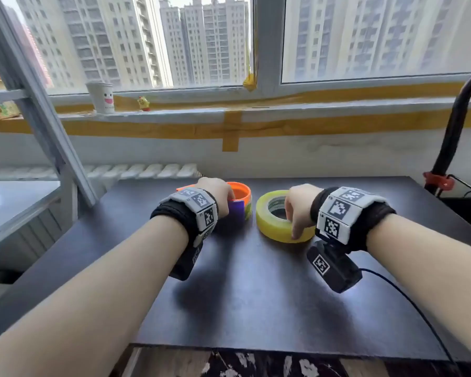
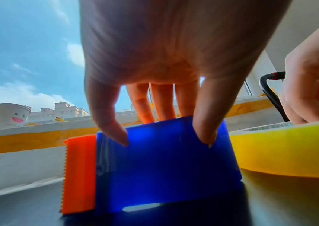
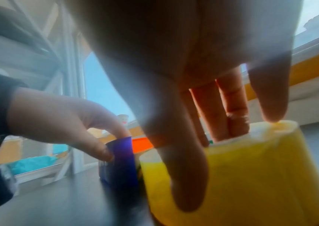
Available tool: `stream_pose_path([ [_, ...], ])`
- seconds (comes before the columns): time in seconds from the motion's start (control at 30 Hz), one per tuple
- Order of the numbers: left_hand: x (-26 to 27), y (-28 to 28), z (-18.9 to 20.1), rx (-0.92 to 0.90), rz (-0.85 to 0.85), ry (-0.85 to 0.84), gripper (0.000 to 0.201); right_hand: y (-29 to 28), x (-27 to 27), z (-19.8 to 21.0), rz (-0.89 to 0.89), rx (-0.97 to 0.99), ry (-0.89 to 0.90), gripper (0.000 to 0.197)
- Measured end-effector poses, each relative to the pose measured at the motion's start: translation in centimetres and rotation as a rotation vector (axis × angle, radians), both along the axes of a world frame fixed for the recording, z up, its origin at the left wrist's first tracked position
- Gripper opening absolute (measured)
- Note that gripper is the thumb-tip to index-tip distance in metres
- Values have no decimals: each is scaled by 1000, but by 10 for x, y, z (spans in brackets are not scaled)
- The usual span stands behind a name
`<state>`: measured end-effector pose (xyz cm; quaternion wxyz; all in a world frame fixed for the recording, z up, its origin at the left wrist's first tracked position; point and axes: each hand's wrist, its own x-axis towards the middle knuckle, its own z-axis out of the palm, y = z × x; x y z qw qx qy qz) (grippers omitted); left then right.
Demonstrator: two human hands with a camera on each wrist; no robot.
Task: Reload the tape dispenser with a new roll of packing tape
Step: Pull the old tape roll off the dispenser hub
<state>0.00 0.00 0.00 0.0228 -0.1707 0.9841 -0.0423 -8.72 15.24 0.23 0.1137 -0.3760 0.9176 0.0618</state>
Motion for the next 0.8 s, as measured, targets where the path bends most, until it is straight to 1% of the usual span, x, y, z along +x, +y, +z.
stream_pose_path([
  [0.03, -4, -2, 1, 15, 16, -21, 37, 0, -6, 0, -24, -4, 4, 43],
  [0.13, -13, -8, -3, 93, 10, 55, 36, 0, -26, 0, -102, -53, 30, 46],
  [0.3, -22, -11, -6, 175, -13, 100, 35, 4, -40, -1, -155, -131, 39, 47],
  [0.4, -21, -14, -5, 252, -20, 132, 32, 6, -35, 1, -175, -300, -36, 47],
  [0.5, -18, -19, -6, 332, -14, 223, 28, 1, -24, 3, -144, -592, -110, 44],
  [0.57, -17, -23, -8, 401, -1, 307, 25, -5, -18, 0, -133, -771, -179, 46],
  [0.6, -17, -25, -9, 441, 7, 356, 23, -10, -16, -3, -141, -830, -219, 49],
  [0.7, -17, -29, -8, 544, 3, 492, 19, -26, -12, -14, -207, -938, -398, 59],
  [0.73, -16, -29, -7, 565, -1, 520, 18, -32, -12, -17, -237, -988, -495, 58],
  [0.77, -16, -30, -6, 581, -5, 536, 17, -37, -11, -20, -269, -1054, -607, 51],
  [0.8, -16, -31, -5, 595, -10, 537, 16, -41, -10, -21, -304, -1120, -732, 40],
])
